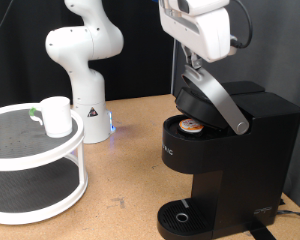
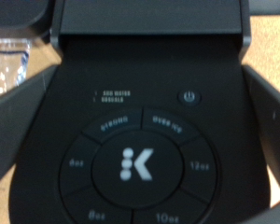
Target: Make a cup of coffee with the keurig machine
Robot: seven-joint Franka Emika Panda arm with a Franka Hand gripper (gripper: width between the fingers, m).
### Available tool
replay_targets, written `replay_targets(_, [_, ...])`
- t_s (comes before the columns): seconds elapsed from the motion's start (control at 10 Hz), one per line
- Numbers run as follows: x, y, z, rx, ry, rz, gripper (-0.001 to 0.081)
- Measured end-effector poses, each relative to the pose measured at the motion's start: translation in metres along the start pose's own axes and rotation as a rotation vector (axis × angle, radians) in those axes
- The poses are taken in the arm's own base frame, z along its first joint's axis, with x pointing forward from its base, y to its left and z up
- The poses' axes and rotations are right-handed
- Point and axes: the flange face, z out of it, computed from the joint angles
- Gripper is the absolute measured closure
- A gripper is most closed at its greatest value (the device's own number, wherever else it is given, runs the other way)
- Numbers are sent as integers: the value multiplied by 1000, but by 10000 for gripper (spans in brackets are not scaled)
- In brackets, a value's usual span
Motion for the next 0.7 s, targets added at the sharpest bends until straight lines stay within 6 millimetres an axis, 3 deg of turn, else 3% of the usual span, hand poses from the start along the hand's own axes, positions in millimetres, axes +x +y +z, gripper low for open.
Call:
replay_targets(0.4, [-8,10,10,-58,-51,9,806])
replay_targets(0.7, [-23,28,34,-84,-111,34,806])
